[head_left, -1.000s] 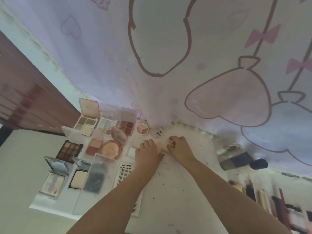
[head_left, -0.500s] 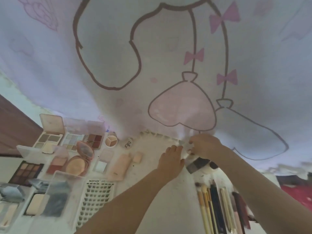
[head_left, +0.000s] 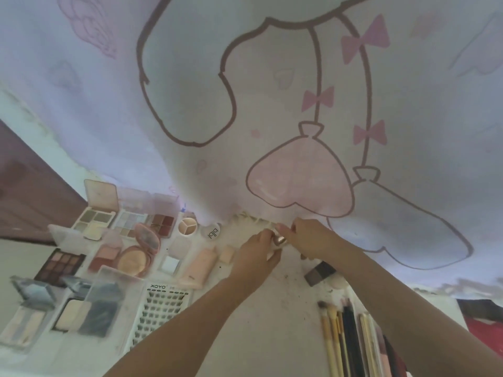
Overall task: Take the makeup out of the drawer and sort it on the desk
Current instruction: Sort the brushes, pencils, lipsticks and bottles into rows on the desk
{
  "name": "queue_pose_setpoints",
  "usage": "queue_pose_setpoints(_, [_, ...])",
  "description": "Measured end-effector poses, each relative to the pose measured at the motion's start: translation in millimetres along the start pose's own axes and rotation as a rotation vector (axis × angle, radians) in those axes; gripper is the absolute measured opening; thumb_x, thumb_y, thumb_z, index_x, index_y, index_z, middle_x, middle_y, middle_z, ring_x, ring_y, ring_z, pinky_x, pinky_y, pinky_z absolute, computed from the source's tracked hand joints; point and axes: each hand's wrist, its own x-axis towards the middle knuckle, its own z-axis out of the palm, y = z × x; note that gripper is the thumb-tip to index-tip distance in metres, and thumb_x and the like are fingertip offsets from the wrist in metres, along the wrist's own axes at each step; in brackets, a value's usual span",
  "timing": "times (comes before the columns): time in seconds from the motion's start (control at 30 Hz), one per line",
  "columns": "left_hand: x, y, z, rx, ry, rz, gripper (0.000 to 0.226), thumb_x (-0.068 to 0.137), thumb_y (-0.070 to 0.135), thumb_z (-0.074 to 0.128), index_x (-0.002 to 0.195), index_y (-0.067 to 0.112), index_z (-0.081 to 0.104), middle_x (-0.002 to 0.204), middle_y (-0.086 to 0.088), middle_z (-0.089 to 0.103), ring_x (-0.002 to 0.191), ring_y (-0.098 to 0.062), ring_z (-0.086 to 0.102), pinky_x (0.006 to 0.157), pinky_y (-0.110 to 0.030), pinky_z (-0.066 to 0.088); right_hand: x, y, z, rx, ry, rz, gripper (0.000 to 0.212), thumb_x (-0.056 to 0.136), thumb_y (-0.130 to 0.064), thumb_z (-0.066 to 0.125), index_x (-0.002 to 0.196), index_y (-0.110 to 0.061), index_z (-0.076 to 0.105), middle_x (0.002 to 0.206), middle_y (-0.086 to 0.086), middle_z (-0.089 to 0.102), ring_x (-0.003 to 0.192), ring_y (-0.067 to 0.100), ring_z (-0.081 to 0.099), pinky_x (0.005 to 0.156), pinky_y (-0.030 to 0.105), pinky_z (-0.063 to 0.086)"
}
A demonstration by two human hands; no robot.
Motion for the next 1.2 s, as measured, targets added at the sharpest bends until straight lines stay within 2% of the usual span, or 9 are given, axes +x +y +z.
queue_pose_setpoints(0.23, [-38, -27, -49, 0.05, -0.003, 0.092, 0.037, 0.091, 0.029, 0.058, 0.124, 0.012, 0.054, 0.114, -0.003, 0.062, 0.106, -0.022, 0.053, 0.082, -0.029, 0.038, -25, -44, 14, 0.09, -0.083, -0.07, 0.046, 0.096, -0.045, 0.043, 0.08, -0.006, 0.063, 0.069, 0.003, 0.067, 0.052, 0.011, 0.054, 0.062, 0.022, 0.046])
queue_pose_setpoints(0.47, [-49, -33, -88, 0.035, -0.307, 0.053, 0.031, 0.094, 0.033, 0.053, 0.12, 0.015, 0.055, 0.106, -0.007, 0.064, 0.096, -0.023, 0.057, 0.08, -0.033, 0.043, -53, -60, 18, -0.058, -0.174, -0.305, 0.025, 0.095, -0.026, 0.049, 0.118, -0.018, 0.052, 0.09, -0.007, 0.058, 0.077, 0.012, 0.056, 0.059, 0.018, 0.045])
queue_pose_setpoints(0.57, [-45, -34, -106, -0.253, -0.595, -0.108, 0.028, 0.096, 0.031, 0.052, 0.114, 0.01, 0.056, 0.1, -0.005, 0.061, 0.088, -0.016, 0.058, 0.071, -0.023, 0.048, -56, -54, 21, -0.131, -0.162, -0.383, 0.028, 0.094, -0.022, 0.051, 0.121, -0.026, 0.048, 0.093, -0.01, 0.051, 0.09, 0.016, 0.053, 0.07, 0.02, 0.042])
queue_pose_setpoints(0.67, [-44, -39, -121, -0.686, -0.845, -0.338, 0.023, 0.097, 0.027, 0.051, 0.113, 0.012, 0.056, 0.101, 0.0, 0.063, 0.094, -0.014, 0.062, 0.082, -0.03, 0.054, -61, -51, 24, -0.065, -0.156, -0.467, 0.026, 0.093, -0.021, 0.053, 0.118, -0.026, 0.049, 0.103, -0.009, 0.056, 0.097, 0.014, 0.054, 0.082, 0.024, 0.046])
queue_pose_setpoints(0.87, [-38, -55, -130, -1.08, -0.895, -0.55, 0.045, 0.078, 0.04, 0.06, 0.112, 0.011, 0.053, 0.083, -0.003, 0.068, 0.073, -0.016, 0.065, 0.061, -0.024, 0.052, -69, -49, 30, 0.175, -0.013, -0.632, 0.021, 0.092, -0.018, 0.056, 0.104, -0.034, 0.049, 0.106, -0.021, 0.055, 0.102, -0.002, 0.052, 0.097, 0.024, 0.043])
queue_pose_setpoints(0.97, [-34, -57, -123, -1.107, -0.848, -0.522, 0.061, 0.066, 0.046, 0.078, 0.112, 0.013, 0.058, 0.091, -0.004, 0.066, 0.079, -0.016, 0.064, 0.068, -0.028, 0.053, -66, -42, 26, 0.296, -0.052, -0.581, 0.038, 0.09, -0.003, 0.048, 0.103, -0.039, 0.049, 0.118, -0.021, 0.049, 0.116, -0.002, 0.047, 0.099, 0.021, 0.04])
queue_pose_setpoints(1.03, [-31, -55, -117, -1.054, -0.798, -0.478, 0.047, 0.073, 0.043, 0.071, 0.11, 0.017, 0.06, 0.095, -0.003, 0.062, 0.082, -0.015, 0.061, 0.075, -0.03, 0.05, -62, -35, 19, 0.507, -0.156, -0.465, 0.034, 0.093, -0.006, 0.047, 0.107, -0.037, 0.052, 0.122, -0.021, 0.05, 0.119, 0.003, 0.051, 0.094, 0.021, 0.045])
queue_pose_setpoints(1.1, [-28, -52, -112, -0.998, -0.756, -0.47, 0.031, 0.08, 0.039, 0.061, 0.105, 0.02, 0.062, 0.096, -0.003, 0.06, 0.085, -0.016, 0.058, 0.077, -0.03, 0.048, -59, -33, 13, 0.656, -0.244, -0.312, 0.019, 0.099, -0.029, 0.045, 0.116, -0.029, 0.053, 0.116, -0.011, 0.059, 0.099, 0.012, 0.067, 0.079, 0.024, 0.054])
queue_pose_setpoints(1.2, [-22, -48, -111, -0.933, -0.723, -0.474, 0.028, 0.082, 0.038, 0.058, 0.104, 0.021, 0.064, 0.096, -0.002, 0.06, 0.087, -0.016, 0.056, 0.076, -0.03, 0.047, -53, -37, 10, 0.445, -0.288, -0.257, 0.031, 0.097, -0.05, 0.036, 0.105, -0.028, 0.056, 0.093, -0.004, 0.07, 0.067, 0.011, 0.068, 0.054, 0.019, 0.046])
